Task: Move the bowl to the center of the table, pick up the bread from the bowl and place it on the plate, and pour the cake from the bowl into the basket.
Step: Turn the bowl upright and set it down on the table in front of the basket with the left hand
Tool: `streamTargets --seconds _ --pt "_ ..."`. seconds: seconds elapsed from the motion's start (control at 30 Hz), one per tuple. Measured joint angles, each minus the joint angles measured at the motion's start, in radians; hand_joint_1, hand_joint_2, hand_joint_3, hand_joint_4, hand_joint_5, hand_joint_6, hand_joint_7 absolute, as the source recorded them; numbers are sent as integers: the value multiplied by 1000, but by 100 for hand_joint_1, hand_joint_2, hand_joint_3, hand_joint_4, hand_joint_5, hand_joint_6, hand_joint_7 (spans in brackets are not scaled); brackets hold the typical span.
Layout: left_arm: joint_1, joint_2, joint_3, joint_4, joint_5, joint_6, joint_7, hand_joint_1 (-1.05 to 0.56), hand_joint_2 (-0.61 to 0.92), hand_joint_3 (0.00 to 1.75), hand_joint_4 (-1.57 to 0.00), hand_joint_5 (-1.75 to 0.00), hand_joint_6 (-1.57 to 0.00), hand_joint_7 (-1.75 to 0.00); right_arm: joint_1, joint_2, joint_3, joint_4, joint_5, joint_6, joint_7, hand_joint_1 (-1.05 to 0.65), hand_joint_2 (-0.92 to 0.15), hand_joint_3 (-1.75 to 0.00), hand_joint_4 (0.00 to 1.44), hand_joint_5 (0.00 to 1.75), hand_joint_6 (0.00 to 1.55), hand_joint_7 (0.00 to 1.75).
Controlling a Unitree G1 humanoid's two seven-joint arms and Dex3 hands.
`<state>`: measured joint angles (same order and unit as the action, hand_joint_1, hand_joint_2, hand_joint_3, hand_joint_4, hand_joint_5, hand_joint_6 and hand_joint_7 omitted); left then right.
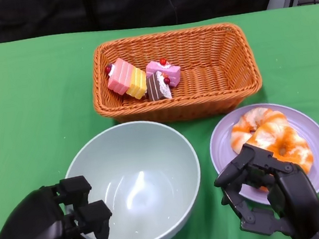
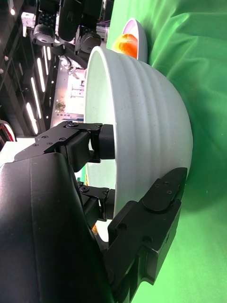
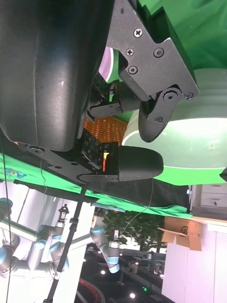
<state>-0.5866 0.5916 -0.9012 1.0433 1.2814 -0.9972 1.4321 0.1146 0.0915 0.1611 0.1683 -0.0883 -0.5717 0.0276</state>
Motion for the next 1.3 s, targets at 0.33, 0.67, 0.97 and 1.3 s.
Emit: streamTargets --seconds 0.33,0.67,0.97,1.3 --pt "-7 -16 -4 -12 -2 32 -1 -5 83 8 -78 -145 -87 -109 0 3 2 0 0 0 -5 -12 -56 -96 73 152 72 124" --pt "-7 -31 5 -18 -59 37 -62 -6 86 4 -81 -134 -89 -99 0 2 3 0 -1 0 -6 -11 -56 -96 72 152 71 125" --pt "-3 -29 34 -48 -107 18 -163 -28 87 1 -95 -40 -102 -5 -1 2 3 8 -3 0 -6 -10 -57 -95 72 151 72 125" --pt "10 30 78 -114 -148 -29 -303 -79 92 4 -55 0 -61 0 -3 2 3 10 -4 -1 -7 -11 -58 -93 72 152 72 124"
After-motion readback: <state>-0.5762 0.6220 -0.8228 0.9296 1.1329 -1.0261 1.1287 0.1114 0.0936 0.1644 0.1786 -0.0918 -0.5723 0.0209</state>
